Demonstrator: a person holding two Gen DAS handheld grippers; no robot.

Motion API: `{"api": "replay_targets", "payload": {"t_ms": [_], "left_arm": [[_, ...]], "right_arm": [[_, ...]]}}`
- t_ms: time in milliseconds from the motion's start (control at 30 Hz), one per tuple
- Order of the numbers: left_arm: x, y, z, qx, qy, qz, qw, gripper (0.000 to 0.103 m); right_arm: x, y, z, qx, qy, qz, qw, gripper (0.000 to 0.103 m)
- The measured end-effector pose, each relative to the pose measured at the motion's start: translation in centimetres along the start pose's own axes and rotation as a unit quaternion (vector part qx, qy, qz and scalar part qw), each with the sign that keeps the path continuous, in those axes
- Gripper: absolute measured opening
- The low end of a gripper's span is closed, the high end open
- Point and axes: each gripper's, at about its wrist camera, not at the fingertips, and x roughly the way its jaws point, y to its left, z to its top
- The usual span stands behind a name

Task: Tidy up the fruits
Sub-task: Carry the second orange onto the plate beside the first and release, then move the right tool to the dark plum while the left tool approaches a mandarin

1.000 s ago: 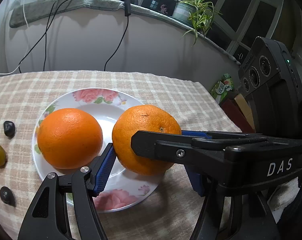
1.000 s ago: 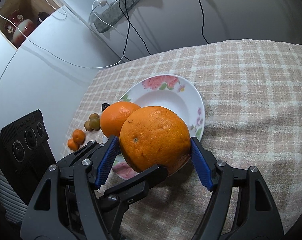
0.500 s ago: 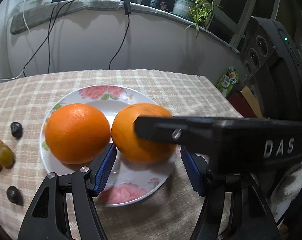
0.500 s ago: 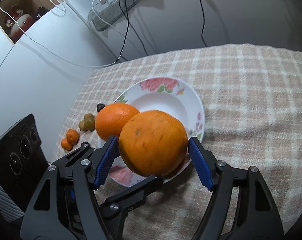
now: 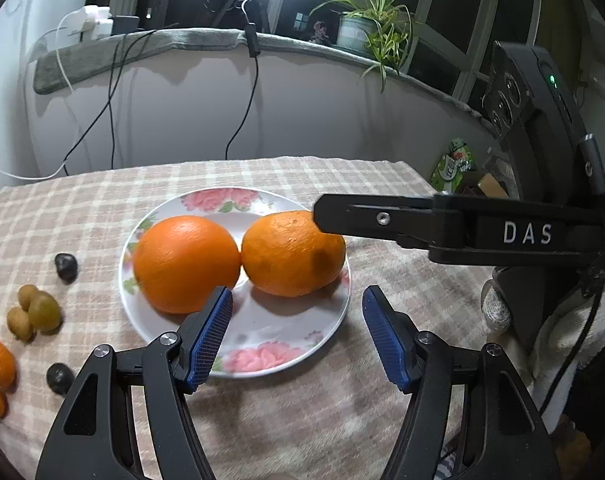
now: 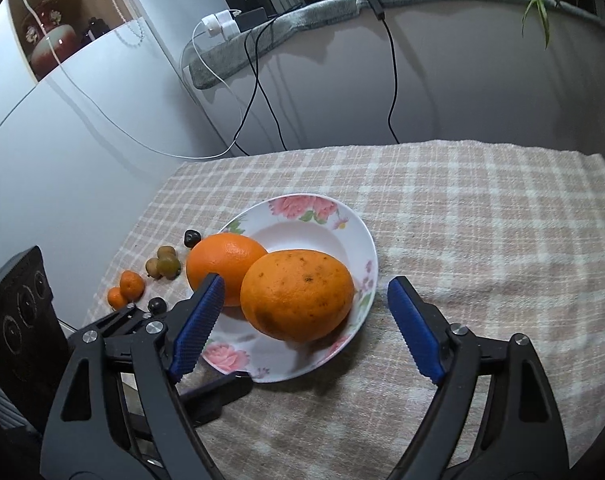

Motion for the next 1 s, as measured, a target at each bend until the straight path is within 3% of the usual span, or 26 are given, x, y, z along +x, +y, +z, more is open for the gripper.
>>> {"api": "replay_targets", "payload": {"t_ms": [300,567,800,1000], "left_arm": [[-2.6,2.2,-1.5,-0.015,-0.014,0.015,0.9997,0.067],[-5.2,5.6,-3.8,-0.041,-0.016,0.062,0.9971,0.067],[-7.8,9.1,-5.9,-0.087,-0.027,0.103,0.9905,0.067],[-10.0,12.6,-7.4,-0.127,-0.04,0.135,0.9819,0.059]], "right_arm": [[-1.7,1.4,-1.1,-0.025,-0.045,-0.002,0.999,0.089],[-2.8,5.8,-2.1,-0.096,-0.069,0.013,0.993,0.089],[-1.5,10.1,-2.9,-0.155,-0.04,0.044,0.986,0.089],[1.3,13.2,-3.5,-0.184,-0.011,0.074,0.98,0.089]]}}
